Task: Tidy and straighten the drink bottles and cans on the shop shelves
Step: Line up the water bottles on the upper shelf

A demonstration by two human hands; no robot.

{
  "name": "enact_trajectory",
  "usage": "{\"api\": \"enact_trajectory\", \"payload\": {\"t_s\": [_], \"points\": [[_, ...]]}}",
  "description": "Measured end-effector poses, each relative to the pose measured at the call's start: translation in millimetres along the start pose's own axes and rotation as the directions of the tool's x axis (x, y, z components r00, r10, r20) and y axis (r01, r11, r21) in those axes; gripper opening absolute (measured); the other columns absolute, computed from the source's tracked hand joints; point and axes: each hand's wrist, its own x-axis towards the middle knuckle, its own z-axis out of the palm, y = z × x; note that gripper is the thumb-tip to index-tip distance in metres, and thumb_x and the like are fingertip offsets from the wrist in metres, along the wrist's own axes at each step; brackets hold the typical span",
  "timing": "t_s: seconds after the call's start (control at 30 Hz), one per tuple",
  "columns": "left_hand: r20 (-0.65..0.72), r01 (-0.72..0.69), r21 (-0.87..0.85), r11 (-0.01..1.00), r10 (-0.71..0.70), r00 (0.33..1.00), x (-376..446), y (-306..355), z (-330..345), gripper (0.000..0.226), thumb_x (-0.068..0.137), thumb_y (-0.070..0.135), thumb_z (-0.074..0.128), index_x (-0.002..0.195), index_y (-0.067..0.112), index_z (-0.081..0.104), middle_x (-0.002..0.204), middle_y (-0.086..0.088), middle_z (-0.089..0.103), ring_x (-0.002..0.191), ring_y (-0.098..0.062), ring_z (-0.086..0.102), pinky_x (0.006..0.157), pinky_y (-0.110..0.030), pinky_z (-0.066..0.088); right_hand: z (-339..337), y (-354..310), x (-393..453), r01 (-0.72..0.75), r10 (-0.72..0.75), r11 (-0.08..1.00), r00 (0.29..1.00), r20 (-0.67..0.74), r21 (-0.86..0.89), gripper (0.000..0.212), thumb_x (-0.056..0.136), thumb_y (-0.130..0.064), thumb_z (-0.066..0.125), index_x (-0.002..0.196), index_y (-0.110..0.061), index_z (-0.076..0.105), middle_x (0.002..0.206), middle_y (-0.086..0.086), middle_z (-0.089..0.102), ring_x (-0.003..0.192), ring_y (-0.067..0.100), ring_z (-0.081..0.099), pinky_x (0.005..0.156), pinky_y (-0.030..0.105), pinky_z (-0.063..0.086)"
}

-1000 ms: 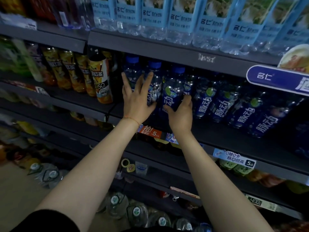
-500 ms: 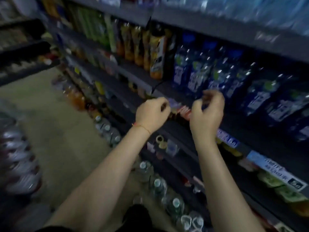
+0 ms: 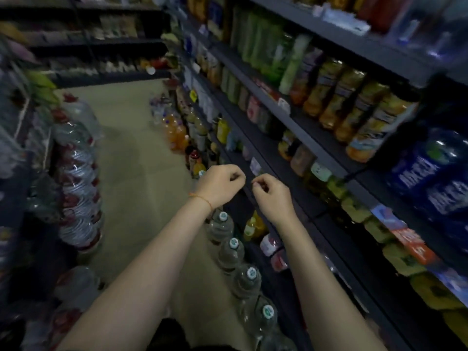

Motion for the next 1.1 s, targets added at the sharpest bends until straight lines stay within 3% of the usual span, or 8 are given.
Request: {"api": "enact_trajectory", "payload": {"t_s": [0.27,0.43,0.57,0.73,0.83,0.93,1.03,1.1], "points": [[0.118,0.252,-0.179,0.951,-0.233,0.965,106,-158,-89,0.010,0.080,0.041,0.055,0.077,0.039,0.065,0.078,0.006,0.069,0.076,-0.028,0.070,0.075,-0.049,0.060,145,-47,141,-0.137,0.189,0.975,0.927,0.324,-0.175,0.022,0.099,-0.029,0.056,0.109,-0.014,0.067,0.097,0.004,0.065,0.090,0.021,0.061,0.068,0.028,0.041],[0.267,0.379,-0.265,0.886,-0.311,0.912,182,-213,-86,0.011,0.094,0.024,0.055,0.089,0.028,0.064,0.080,-0.003,0.067,0.063,-0.024,0.067,0.077,-0.050,0.060,187,-29,208,-0.357,0.363,0.931,0.899,0.245,-0.070,0.014,0.094,-0.027,0.058,0.105,-0.018,0.063,0.100,0.004,0.067,0.087,0.024,0.067,0.077,0.042,0.054],[0.289,0.477,-0.313,0.821,-0.396,0.872,247,-247,-75,0.012,0.098,0.021,0.051,0.101,0.017,0.062,0.087,-0.009,0.068,0.056,-0.019,0.063,0.054,-0.029,0.050,215,5,284,-0.451,0.452,0.891,0.871,0.191,-0.053,0.016,0.093,-0.025,0.057,0.109,-0.024,0.057,0.109,0.006,0.065,0.097,0.027,0.065,0.086,0.050,0.056],[0.294,0.569,-0.349,0.745,-0.490,0.821,343,-298,-45,0.014,0.099,0.010,0.049,0.097,0.008,0.062,0.079,-0.013,0.062,0.058,-0.020,0.057,0.037,-0.014,0.040,245,53,407,-0.522,0.523,0.852,0.841,0.136,-0.041,0.032,0.094,-0.020,0.055,0.126,-0.013,0.052,0.117,0.007,0.062,0.095,0.027,0.060,0.075,0.037,0.048],[0.288,0.607,-0.354,0.711,-0.535,0.794,406,-330,-18,0.017,0.098,0.008,0.049,0.085,0.013,0.059,0.071,-0.010,0.059,0.058,-0.020,0.054,0.042,-0.015,0.042,264,95,484,-0.599,0.595,0.801,0.797,0.106,0.011,0.036,0.097,-0.017,0.056,0.131,-0.010,0.046,0.127,0.013,0.059,0.100,0.028,0.057,0.078,0.035,0.043],[0.331,0.625,-0.372,0.686,-0.531,0.780,467,-357,15,0.014,0.098,0.007,0.050,0.089,0.009,0.060,0.070,-0.012,0.058,0.057,-0.022,0.053,0.047,-0.021,0.045,283,138,552,-0.661,0.657,0.748,0.751,0.065,0.062,0.056,0.098,-0.016,0.057,0.148,-0.011,0.033,0.147,0.011,0.046,0.128,0.031,0.049,0.091,0.034,0.042],[0.357,0.628,-0.389,0.675,-0.518,0.778,514,-380,43,0.013,0.098,0.014,0.052,0.091,0.014,0.062,0.082,-0.013,0.063,0.067,-0.024,0.059,0.056,-0.028,0.046,302,177,601,-0.696,0.700,0.712,0.714,-0.021,0.089,0.082,0.095,-0.023,0.062,0.158,-0.013,0.012,0.162,0.009,0.022,0.146,0.030,0.030,0.112,0.039,0.032],[0.369,0.626,-0.380,0.681,-0.509,0.778,537,-392,59,0.015,0.098,0.016,0.052,0.100,0.008,0.064,0.090,-0.015,0.065,0.075,-0.027,0.062,0.065,-0.033,0.045,311,197,627,-0.703,0.713,0.701,0.695,-0.088,0.125,0.082,0.093,-0.026,0.066,0.157,-0.008,0.017,0.162,0.010,0.022,0.146,0.030,0.028,0.117,0.039,0.027]]}}
